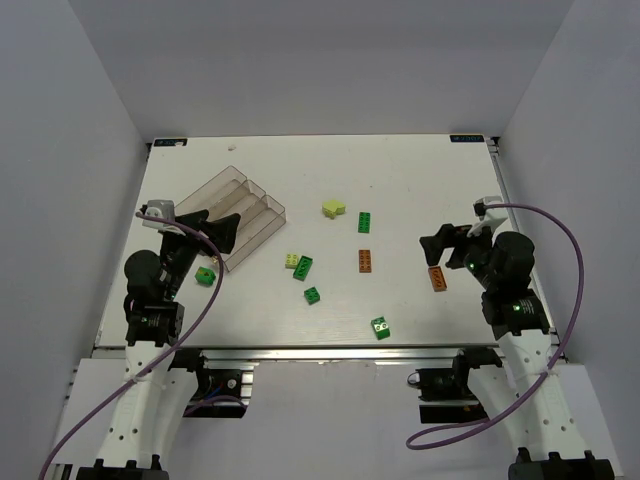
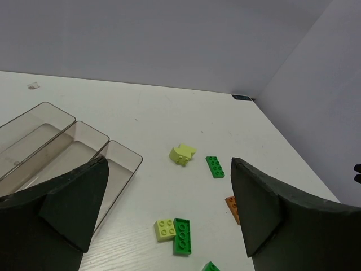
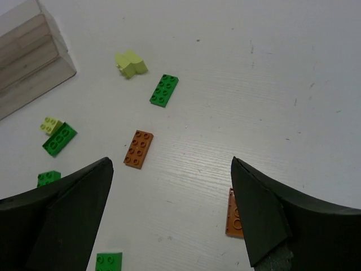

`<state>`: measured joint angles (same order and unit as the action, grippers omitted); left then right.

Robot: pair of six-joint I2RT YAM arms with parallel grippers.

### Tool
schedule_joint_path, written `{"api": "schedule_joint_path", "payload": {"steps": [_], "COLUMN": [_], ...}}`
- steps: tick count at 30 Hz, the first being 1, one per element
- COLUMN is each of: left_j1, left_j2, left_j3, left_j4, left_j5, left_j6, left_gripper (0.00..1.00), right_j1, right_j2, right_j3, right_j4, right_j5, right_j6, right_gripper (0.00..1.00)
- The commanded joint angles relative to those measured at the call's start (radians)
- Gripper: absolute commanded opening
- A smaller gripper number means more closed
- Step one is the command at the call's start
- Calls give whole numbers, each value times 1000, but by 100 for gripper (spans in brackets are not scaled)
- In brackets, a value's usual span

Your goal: Sort the legos into containers by color

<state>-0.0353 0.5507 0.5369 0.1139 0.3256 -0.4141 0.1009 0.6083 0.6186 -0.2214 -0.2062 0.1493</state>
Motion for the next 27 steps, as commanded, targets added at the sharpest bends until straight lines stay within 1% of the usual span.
{"api": "schedule_joint_path", "payload": {"steps": [1,2,3,4,5,7,9,10,12,13,14,15,16,17,18,19,20,21,23,25,26,27], "left_j1": [5,5,5,5,5,5,5,5,5,5,5,5,5,5,5,5,5,5,5,5,5,5], "left_j2": [-8,-6,-6,-5,-5,-2,5,8,24,32,41,55,63,72,86,94,103,113,149,182,198,213], "left_j3": [12,11,11,9,9,6,5,6,11,12,15,23,26,31,35,37,43,55,87,100,103,110], "left_j4": [6,10,10,13,15,23,29,30,27,23,7,-2,-14,-45,-62,-81,-145,-178,-233,-259,-284,-302], "left_j5": [20,23,26,29,32,38,43,53,61,61,56,49,38,32,21,-29,-63,-89,-164,-203,-244,-266], "left_j6": [-8,-12,-14,-15,-18,-26,-32,-32,-37,-35,-35,-32,-31,-28,-20,-19,-17,-3,8,5,5,3], "left_gripper": [98,97,96,95,94,89,76,68,43,19,12,7,6,8,16,37,45,51,57,60,62,63], "right_j1": [10,13,13,16,17,19,23,34,49,74,89,104,135,154,173,233,256,269,284,296,301,307], "right_j2": [-28,-36,-54,-61,-68,-78,-59,-48,3,31,57,117,146,171,207,218,220,203,180,160,156,147], "right_j3": [-20,-28,-42,-46,-46,-54,-46,-36,-7,39,62,81,90,84,70,70,69,52,26,30,35,38], "right_j4": [24,1,-19,-50,-85,-82,-107,-69,-46,-39,-42,-42,-36,-10,-1,-21,-54,-44,-27,-32,-36,-48], "right_j5": [-169,-338,-440,-532,-652,-711,-780,-777,-779,-762,-706,-672,-617,-593,-569,-531,-416,-376,-328,-299,-294,-291], "right_j6": [-133,-199,-276,-439,-494,-516,-582,-556,-513,-510,-496,-479,-462,-444,-438,-471,-493,-507,-537,-556,-565,-580], "right_gripper": [90,90,90,90,89,89,89,89,89,85,68,54,41,25,27,33,50,58,66,72,76,77]}}
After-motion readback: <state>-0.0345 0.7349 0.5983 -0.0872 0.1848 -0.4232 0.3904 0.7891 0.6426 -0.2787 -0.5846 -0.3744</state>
